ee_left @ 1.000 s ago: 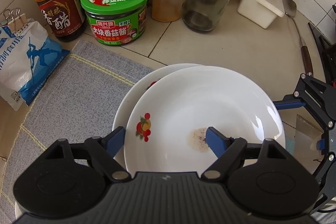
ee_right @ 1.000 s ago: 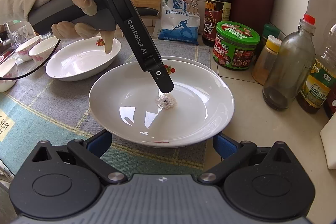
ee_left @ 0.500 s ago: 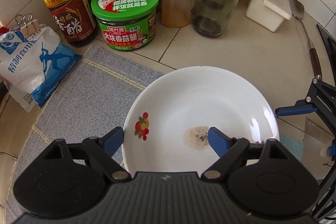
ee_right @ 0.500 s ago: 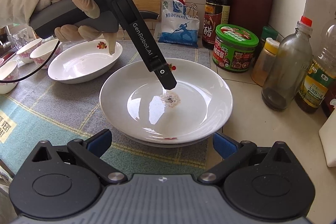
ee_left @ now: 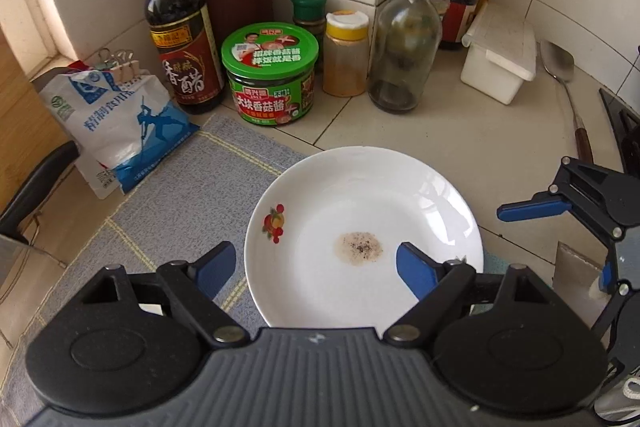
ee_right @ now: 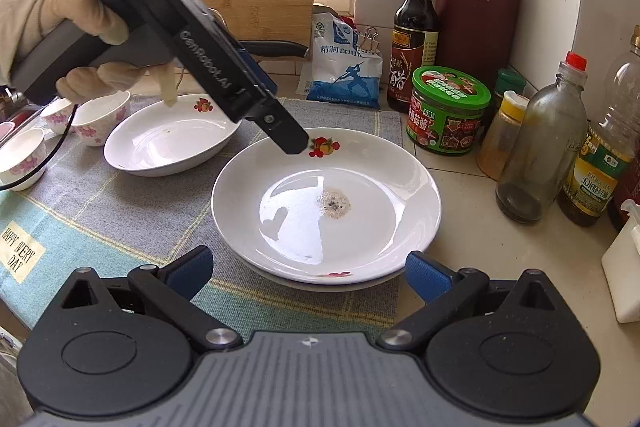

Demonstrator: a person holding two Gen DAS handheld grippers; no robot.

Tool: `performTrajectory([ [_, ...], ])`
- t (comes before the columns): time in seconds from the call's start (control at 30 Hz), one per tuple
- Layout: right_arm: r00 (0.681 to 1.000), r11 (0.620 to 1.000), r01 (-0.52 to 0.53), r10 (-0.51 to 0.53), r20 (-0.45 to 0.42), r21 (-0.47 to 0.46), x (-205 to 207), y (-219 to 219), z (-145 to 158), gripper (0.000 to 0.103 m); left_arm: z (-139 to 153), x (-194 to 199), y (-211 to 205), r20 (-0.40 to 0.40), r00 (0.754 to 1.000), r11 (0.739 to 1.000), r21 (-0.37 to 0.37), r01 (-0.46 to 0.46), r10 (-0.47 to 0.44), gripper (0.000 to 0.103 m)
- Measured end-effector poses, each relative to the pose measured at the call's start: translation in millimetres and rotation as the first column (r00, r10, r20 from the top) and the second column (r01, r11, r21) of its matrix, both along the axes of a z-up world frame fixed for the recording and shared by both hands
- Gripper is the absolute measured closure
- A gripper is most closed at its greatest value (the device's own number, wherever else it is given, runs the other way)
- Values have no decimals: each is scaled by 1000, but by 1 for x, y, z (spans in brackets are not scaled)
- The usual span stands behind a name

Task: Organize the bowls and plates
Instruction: 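Withdraw the left tool from the stacked plates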

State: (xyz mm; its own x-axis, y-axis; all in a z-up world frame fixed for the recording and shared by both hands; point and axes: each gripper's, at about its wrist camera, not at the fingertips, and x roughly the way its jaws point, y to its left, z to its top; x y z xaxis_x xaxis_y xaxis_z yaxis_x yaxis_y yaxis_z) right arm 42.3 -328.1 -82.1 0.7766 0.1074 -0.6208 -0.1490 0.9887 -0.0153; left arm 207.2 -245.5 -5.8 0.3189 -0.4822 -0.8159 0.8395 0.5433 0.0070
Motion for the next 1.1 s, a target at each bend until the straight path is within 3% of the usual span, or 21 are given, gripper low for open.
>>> performTrajectory([
  [0.33,999,999,-32,32,14,-9,8,16,3,0,6,-59,81,118,971,977,-72,-202,210,12],
  [0.6,999,999,-38,39,8,-23,11,53,5,0,-13,-78,132,120,933,939,-98,-329,339,12],
  [0.7,1000,999,-31,31,2,-33,12,67,6,0,-22,-80,146,100,930,933,-102,-344,354,12],
  [1.1,999,996,16,-19,-45,-86,23,113,7,0,-78,-64,186,77,904,907,-34,-420,421,12],
])
